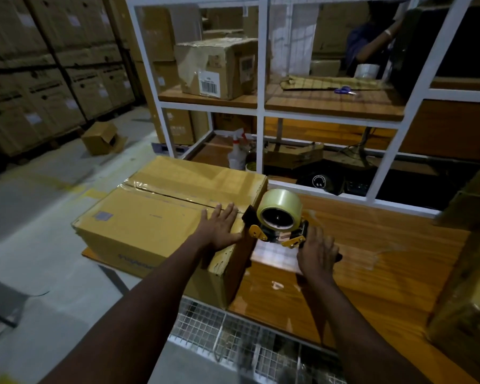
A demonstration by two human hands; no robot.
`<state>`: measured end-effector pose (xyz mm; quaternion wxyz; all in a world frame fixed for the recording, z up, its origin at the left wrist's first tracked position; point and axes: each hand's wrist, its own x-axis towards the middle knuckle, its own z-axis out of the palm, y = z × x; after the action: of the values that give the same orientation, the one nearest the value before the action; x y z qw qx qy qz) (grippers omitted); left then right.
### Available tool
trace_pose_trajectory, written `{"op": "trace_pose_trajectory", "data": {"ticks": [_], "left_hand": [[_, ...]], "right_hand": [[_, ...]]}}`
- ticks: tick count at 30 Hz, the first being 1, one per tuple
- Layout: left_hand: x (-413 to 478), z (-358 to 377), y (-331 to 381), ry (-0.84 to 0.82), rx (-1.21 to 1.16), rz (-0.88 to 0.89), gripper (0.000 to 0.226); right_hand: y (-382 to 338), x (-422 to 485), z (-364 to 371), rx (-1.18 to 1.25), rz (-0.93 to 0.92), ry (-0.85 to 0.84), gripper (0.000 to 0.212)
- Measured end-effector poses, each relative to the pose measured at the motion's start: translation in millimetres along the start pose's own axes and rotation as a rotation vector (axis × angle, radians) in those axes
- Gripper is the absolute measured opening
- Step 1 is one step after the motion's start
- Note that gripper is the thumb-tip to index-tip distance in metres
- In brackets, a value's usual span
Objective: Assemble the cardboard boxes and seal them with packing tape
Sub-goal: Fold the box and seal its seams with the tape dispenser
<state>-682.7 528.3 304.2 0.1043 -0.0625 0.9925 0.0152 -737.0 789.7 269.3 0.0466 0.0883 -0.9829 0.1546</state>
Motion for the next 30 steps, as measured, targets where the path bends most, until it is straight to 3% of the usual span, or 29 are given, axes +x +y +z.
{"op": "trace_pose_trajectory", "data": {"ticks": [9,19,25,30], "left_hand": [[-0.3,2.0,2.9,0.003,-0.010,0.047,0.090],[0.6,3.0,6.3,0.003,-0.007,0.038,0.086],[-2.1,1.6,7.6,0.082,0.076,0.015,0.086],[2.5,-11.0,14.6,0.147,0.345,0.074,0.075]], "right_hand": [[-21.6,-6.2,22.8,0.047,0.106,-0.027,0.036],[-40.2,-25.9,27.6,0.206,0.306,-0.221,0.047],[-27.6,-17.7,22.4,0.192,0.318,-0.131,0.033],[-8.1,-5.5,7.1,0.155,0.337,-0.011,0.028]]}}
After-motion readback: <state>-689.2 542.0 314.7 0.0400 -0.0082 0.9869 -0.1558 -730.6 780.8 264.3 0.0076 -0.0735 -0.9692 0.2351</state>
